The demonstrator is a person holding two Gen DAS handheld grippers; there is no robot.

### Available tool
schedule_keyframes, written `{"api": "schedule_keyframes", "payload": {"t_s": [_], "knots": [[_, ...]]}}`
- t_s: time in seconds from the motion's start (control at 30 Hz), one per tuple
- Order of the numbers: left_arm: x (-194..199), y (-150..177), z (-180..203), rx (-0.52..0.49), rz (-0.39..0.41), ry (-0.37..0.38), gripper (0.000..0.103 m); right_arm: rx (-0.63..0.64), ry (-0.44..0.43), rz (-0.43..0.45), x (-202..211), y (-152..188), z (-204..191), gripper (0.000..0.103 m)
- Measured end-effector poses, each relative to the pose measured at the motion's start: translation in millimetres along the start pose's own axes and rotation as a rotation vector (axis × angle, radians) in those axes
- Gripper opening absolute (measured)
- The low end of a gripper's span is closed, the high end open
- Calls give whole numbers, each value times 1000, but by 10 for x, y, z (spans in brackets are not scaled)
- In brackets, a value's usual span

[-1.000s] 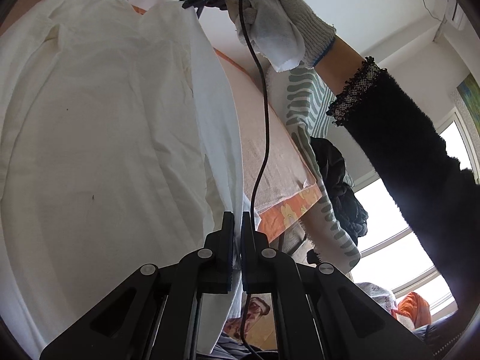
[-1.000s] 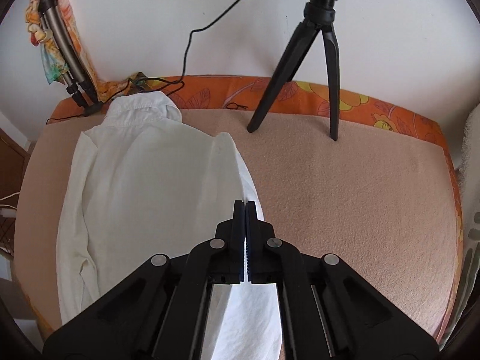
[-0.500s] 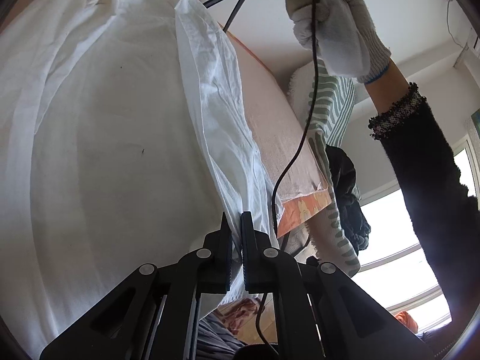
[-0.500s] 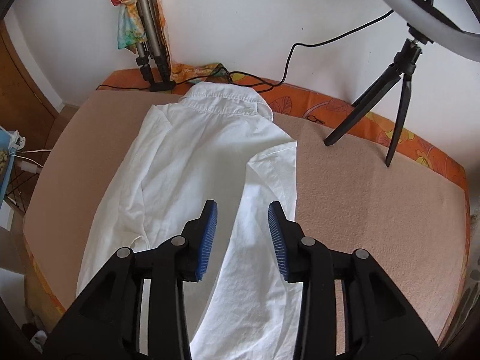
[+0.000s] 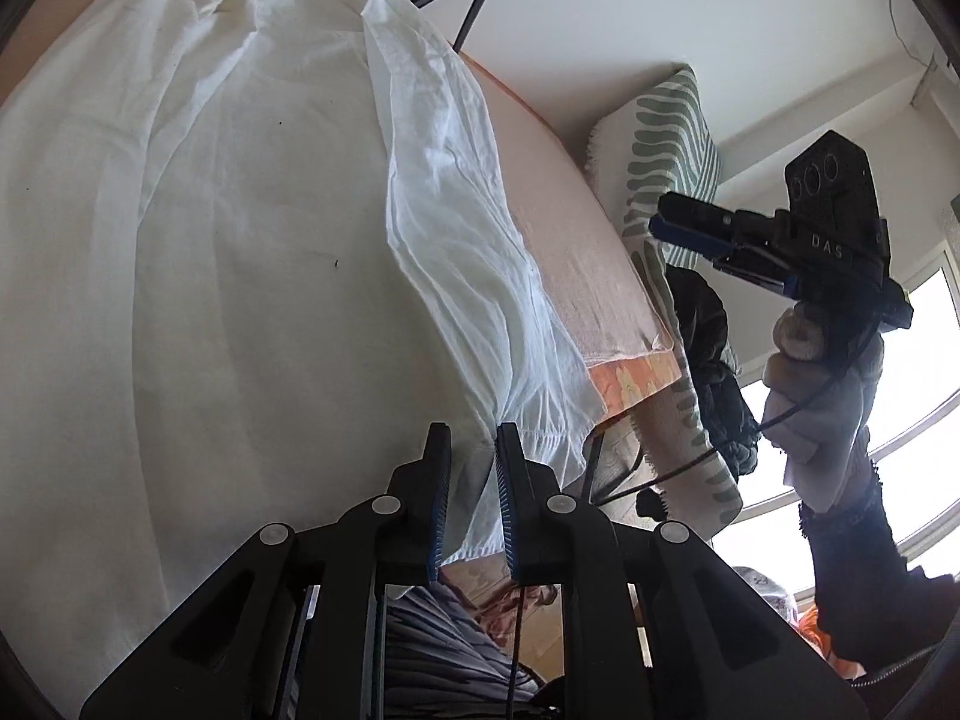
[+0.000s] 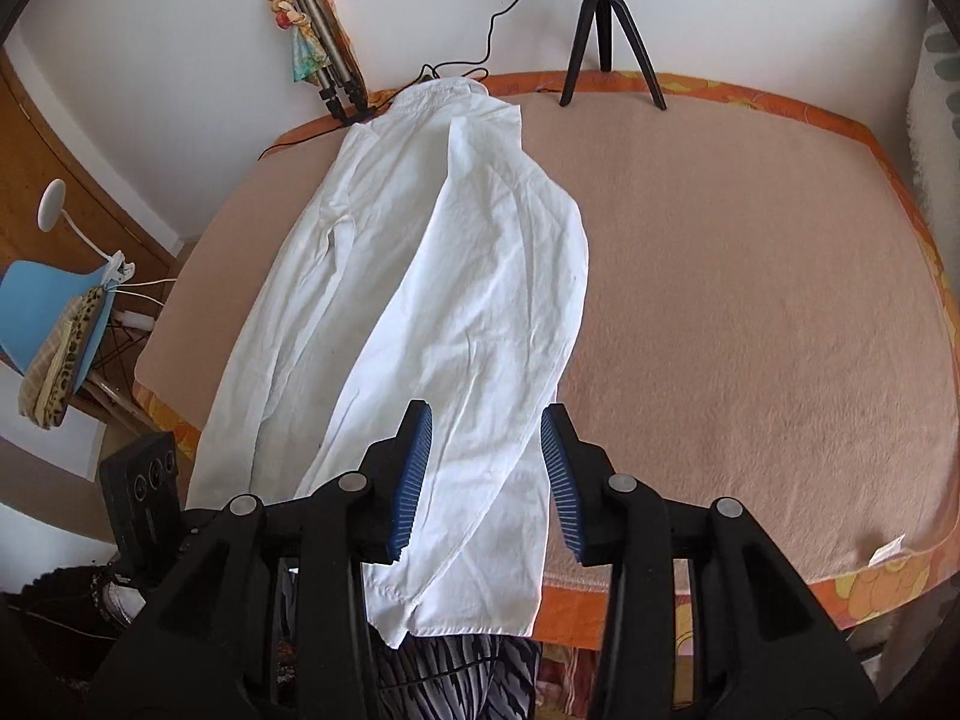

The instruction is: Fold small clothes

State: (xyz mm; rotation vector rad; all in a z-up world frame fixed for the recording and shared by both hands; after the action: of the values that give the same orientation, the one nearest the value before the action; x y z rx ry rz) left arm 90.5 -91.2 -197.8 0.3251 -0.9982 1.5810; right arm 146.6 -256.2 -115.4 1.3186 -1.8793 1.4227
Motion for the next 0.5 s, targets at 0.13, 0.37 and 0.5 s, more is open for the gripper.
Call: {"api": "schedule_keyframes", "payload": {"t_s": [0.13, 0.37, 0.5], "knots": [[-39, 19, -31, 51, -13, 45, 10, -89, -62, -41, -314, 514, 144, 40], [0, 35, -48, 69, -19, 80, 9, -118, -145, -59, -685, 762, 53, 40], [30, 60, -75, 91, -31, 113, 7, -154, -175, -75, -837, 735, 28, 6]]}}
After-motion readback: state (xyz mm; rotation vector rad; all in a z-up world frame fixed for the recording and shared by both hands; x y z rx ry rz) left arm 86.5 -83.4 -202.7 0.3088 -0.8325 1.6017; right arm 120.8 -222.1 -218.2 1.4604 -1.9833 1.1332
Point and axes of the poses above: each gripper's, at about its wrist camera, not at the fingertips, and x roughly against the way its jaws point, z to its right, y to its underside, the point moved 2 cm from there along -x, roughly the way its jaws point, and after that the axes turned 10 degrees about -y, right-handed, at the moved point
